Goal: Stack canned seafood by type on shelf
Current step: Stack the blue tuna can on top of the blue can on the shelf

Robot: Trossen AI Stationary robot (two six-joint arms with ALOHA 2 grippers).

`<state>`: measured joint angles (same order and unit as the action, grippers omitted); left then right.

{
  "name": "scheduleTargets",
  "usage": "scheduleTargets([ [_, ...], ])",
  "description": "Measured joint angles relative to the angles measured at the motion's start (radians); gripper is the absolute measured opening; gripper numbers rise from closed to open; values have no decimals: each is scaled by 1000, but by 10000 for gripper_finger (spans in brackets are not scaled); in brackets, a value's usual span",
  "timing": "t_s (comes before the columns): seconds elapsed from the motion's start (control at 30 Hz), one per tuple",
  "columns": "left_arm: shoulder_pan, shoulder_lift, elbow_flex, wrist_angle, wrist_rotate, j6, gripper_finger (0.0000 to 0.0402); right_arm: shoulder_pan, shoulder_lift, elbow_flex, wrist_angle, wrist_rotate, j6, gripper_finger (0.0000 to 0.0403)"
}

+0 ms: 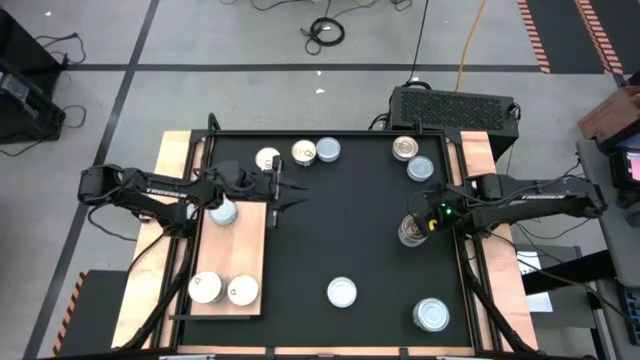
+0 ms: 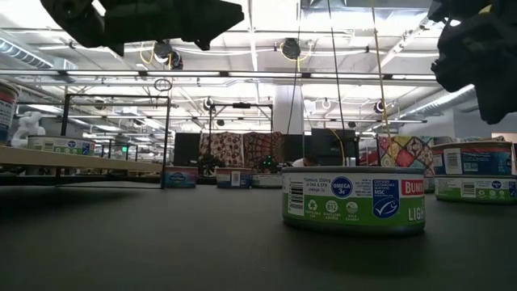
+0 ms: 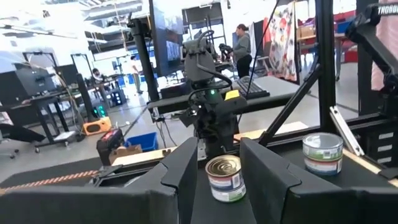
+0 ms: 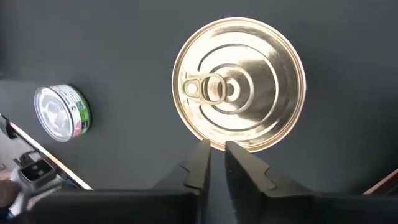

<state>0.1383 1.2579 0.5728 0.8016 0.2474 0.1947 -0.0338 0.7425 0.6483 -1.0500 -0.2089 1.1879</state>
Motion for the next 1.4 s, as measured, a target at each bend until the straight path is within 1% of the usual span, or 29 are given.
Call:
scheduleTargets([
  [0.17,0,0,0,1,0,29,122,0,1,0,-13,5,32,102],
  [0.33,0,0,0,-2,0,30,122,0,14,1,-41,63,58,167],
  [0.47,0,0,0,-11,1,30,122,0,39,1,-39,84,94,198],
  [0.53,0,0,0,-10,1,29,122,0,58,1,-38,88,114,203],
  [0.67,0,0,0,-21,1,29,122,0,121,1,-39,139,143,203],
  [0.73,0,0,0,-23,2,29,122,0,153,1,-39,157,124,200],
  [0.9,0,0,0,-24,2,25,122,0,221,1,-32,155,83,196],
  [1.0,0,0,0,-24,2,23,122,1,241,1,11,149,70,196],
  [1.23,0,0,0,-26,2,23,122,1,247,0,236,153,27,196],
  [1.4,0,0,0,-35,2,23,122,1,247,0,255,153,22,196],
])
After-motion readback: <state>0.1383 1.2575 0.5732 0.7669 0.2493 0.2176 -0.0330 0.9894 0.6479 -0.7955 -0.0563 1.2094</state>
